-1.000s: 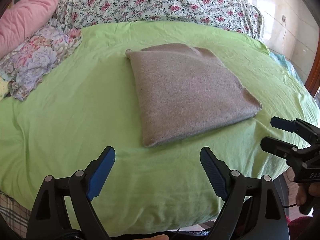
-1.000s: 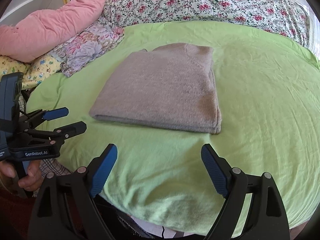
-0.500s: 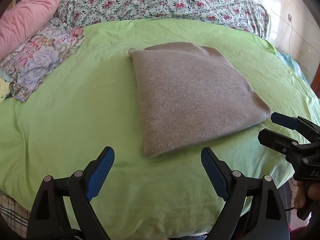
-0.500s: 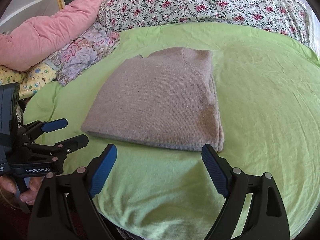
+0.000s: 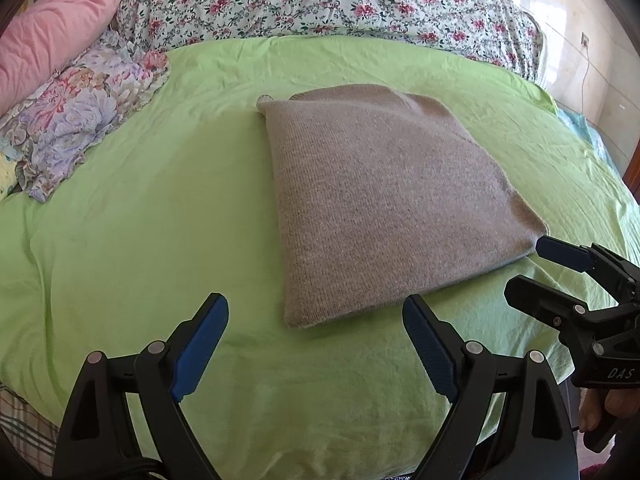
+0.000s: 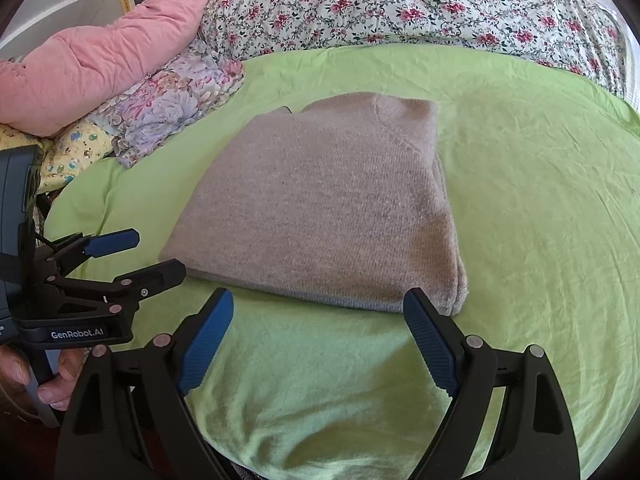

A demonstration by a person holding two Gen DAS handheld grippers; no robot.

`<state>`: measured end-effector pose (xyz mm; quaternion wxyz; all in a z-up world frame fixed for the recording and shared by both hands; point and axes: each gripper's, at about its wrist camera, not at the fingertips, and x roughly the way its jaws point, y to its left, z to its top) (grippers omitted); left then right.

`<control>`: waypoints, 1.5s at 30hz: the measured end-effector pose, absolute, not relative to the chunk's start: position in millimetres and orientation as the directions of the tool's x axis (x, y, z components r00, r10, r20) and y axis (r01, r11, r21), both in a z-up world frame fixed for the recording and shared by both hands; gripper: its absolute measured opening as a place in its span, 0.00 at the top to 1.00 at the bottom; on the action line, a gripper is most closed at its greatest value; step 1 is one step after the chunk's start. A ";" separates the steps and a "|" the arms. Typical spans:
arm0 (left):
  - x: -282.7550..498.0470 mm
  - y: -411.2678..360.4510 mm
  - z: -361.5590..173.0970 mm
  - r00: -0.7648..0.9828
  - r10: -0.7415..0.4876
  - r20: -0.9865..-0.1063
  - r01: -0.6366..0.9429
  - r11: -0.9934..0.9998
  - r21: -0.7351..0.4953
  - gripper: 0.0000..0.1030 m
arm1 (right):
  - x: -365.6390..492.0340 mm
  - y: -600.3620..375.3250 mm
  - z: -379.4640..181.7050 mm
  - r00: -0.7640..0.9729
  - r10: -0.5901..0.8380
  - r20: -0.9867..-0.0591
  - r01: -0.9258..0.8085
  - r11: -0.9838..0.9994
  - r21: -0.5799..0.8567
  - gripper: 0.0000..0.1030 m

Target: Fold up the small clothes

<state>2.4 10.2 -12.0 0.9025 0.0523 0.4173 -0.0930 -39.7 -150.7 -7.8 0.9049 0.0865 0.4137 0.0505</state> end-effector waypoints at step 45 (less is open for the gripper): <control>-6.1 -2.6 -14.1 0.625 -0.128 -0.770 0.217 0.976 0.013 0.11 | -38.9 -159.3 -6.5 0.650 0.167 -0.741 0.004 0.975 0.223 0.14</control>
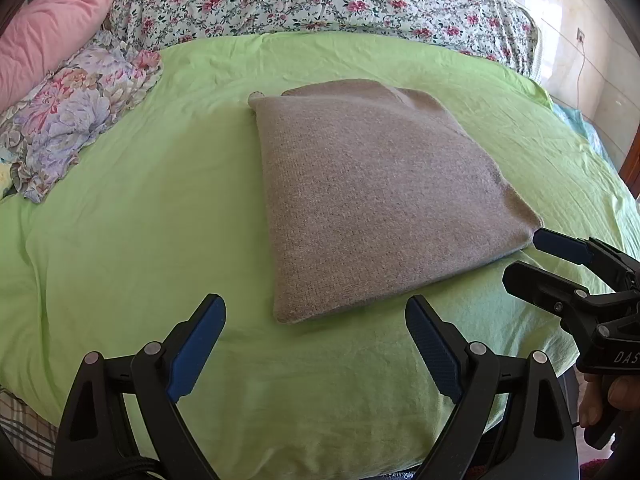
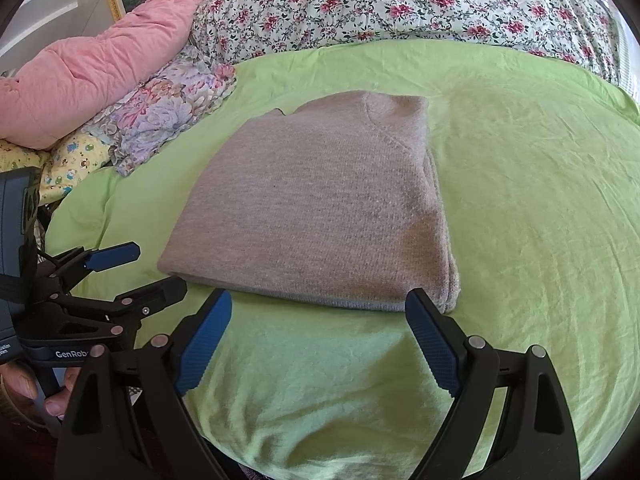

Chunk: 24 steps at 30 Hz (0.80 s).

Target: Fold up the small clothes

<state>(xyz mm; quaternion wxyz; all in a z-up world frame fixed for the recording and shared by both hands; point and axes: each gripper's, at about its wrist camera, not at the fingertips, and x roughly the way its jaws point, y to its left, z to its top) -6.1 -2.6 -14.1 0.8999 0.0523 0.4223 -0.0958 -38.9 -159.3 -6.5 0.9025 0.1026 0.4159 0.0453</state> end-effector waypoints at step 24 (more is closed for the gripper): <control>-10.0 -6.0 -9.8 0.633 -0.128 -0.764 0.214 0.977 0.013 0.11 | -44.5 -149.3 -2.7 0.663 0.161 -0.731 0.012 0.974 0.226 0.13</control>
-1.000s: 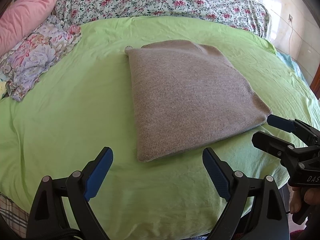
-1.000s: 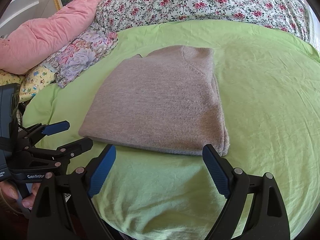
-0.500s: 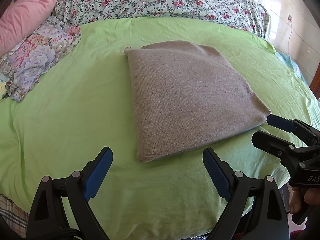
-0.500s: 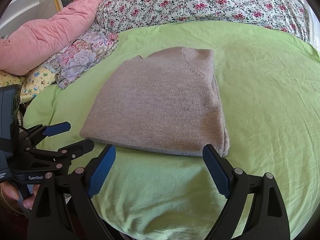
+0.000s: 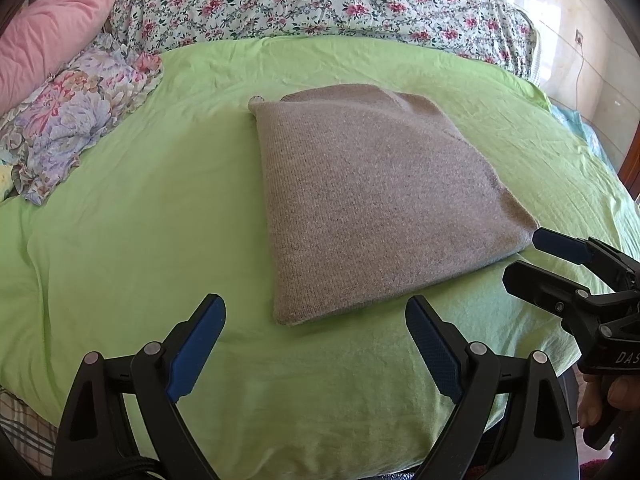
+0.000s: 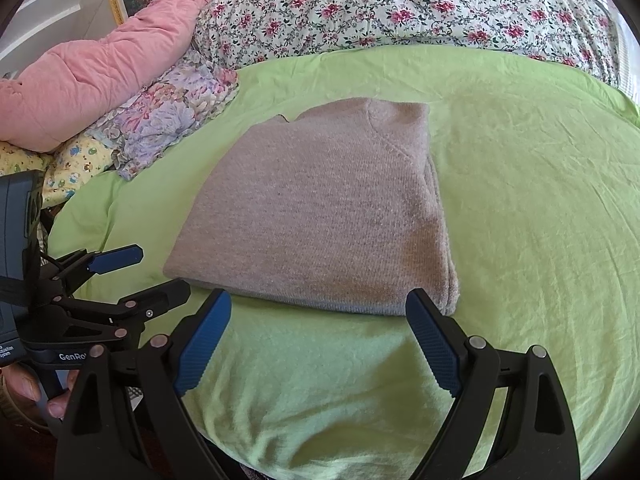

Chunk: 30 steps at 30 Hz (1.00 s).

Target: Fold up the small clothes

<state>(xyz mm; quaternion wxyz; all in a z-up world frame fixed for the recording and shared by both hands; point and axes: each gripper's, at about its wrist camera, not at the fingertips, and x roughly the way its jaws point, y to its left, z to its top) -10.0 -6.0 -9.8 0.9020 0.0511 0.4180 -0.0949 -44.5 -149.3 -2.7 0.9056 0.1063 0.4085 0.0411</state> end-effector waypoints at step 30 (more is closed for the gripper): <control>-12.6 -10.8 -3.2 0.643 -0.135 -0.754 0.224 0.975 0.017 0.10 | -44.7 -146.6 0.9 0.670 0.162 -0.725 0.018 0.972 0.234 0.13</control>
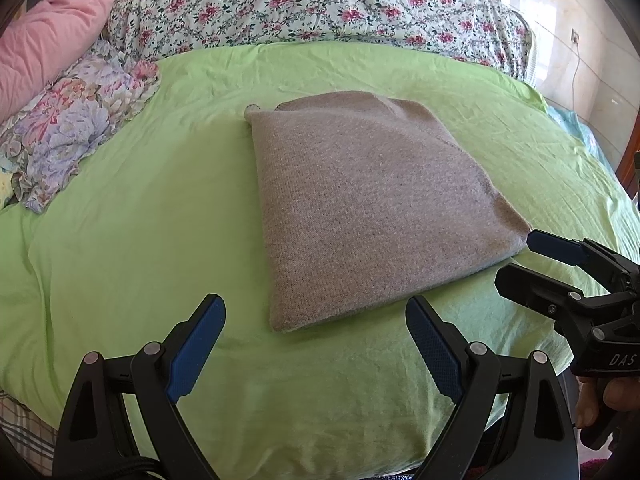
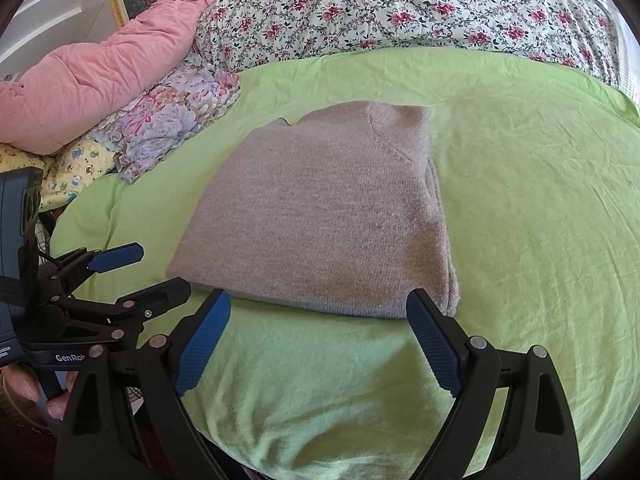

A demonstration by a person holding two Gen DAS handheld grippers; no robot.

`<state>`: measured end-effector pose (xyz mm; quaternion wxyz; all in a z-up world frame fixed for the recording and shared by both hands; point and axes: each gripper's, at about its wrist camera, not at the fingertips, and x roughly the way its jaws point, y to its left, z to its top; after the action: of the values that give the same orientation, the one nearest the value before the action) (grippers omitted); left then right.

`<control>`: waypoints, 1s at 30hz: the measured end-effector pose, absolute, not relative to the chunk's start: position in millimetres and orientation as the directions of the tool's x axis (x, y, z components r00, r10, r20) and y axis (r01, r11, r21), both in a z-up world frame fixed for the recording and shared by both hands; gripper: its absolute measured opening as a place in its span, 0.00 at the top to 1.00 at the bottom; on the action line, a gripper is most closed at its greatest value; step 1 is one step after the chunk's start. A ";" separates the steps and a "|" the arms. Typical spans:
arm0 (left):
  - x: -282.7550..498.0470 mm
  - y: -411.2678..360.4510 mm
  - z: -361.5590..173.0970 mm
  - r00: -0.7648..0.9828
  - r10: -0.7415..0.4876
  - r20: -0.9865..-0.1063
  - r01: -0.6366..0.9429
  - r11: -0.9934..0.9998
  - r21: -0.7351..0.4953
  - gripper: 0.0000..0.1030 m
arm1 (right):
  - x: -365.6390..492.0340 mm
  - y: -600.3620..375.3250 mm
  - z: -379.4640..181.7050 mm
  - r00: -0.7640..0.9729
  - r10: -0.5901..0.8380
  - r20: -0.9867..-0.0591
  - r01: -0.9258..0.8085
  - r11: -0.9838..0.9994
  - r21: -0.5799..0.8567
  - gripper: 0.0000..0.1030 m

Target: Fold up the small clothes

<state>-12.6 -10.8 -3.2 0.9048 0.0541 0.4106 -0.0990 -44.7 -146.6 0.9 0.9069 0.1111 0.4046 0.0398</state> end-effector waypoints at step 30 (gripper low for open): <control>8.4 -0.9 12.2 0.680 -0.116 -0.724 0.191 0.981 0.022 0.10 | -27.1 -158.1 12.0 0.696 0.142 -0.704 0.028 0.974 0.223 0.12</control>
<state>8.4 -0.9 12.2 0.9152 0.0477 0.3913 -0.0838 -27.1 -158.1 12.0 0.9145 0.1090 0.3884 0.0311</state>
